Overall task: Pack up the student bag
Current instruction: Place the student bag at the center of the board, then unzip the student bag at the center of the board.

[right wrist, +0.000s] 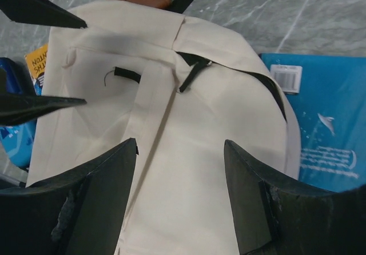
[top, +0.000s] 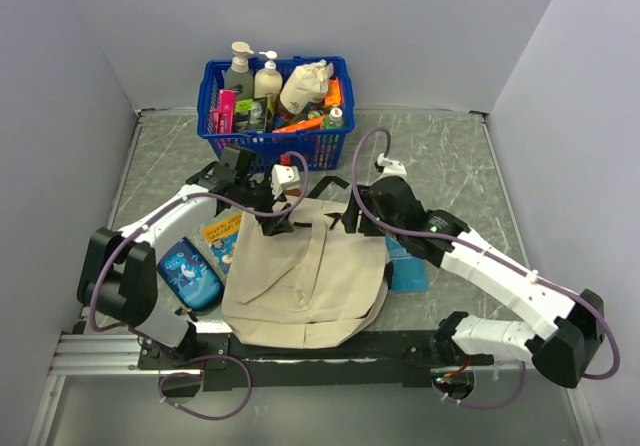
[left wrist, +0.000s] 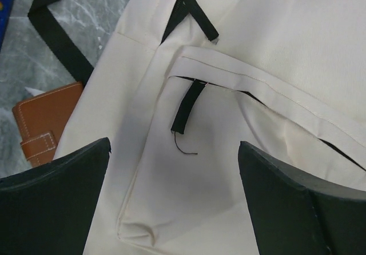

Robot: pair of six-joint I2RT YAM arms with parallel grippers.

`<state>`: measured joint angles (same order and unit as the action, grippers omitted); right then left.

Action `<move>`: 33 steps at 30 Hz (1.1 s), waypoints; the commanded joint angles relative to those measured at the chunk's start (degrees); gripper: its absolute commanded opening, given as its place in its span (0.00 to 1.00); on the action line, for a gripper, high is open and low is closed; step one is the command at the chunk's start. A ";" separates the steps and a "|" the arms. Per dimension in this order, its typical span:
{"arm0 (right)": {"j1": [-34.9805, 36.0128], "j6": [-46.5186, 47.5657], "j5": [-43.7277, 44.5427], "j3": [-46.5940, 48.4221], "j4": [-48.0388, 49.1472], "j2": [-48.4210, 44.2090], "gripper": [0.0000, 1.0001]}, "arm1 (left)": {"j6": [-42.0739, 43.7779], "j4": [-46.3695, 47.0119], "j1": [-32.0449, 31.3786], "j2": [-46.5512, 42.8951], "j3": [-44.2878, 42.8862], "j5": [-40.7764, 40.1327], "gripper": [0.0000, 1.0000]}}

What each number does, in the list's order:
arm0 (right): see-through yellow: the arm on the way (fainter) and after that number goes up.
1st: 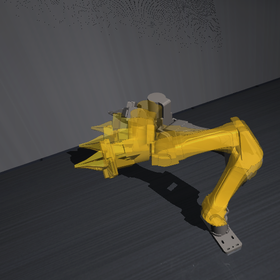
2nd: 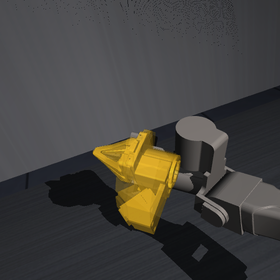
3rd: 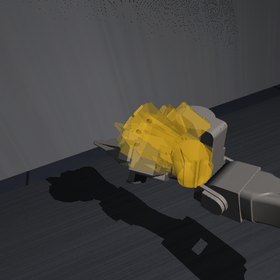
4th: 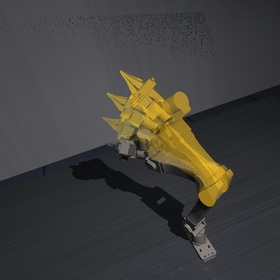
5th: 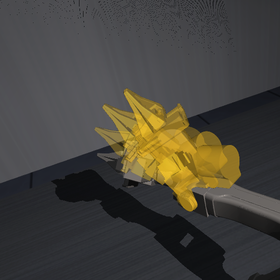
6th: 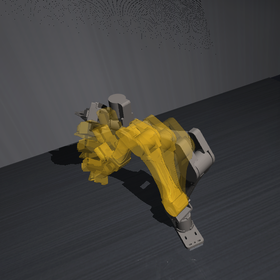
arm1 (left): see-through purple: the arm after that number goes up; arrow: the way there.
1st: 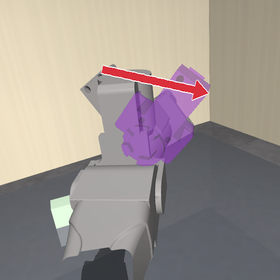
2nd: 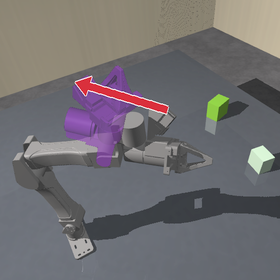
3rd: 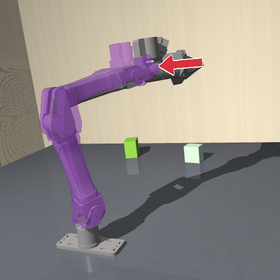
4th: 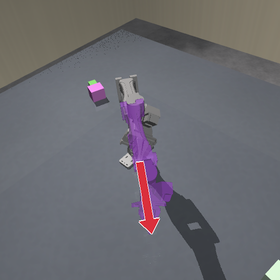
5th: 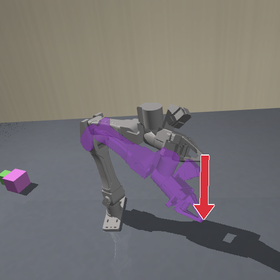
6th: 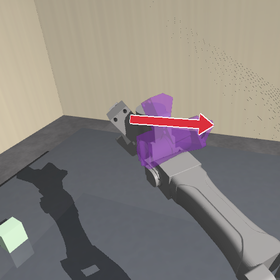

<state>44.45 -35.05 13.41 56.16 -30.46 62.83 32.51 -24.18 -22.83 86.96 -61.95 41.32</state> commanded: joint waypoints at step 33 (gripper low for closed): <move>-9.38 -5.91 -14.46 -5.62 18.77 18.20 0.59 | 18.20 6.62 -7.05 8.14 2.11 -3.27 0.11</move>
<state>35.42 -40.23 -0.71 51.66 -14.76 79.66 46.41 -12.60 -29.15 94.45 -57.14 36.36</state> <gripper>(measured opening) 0.598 0.380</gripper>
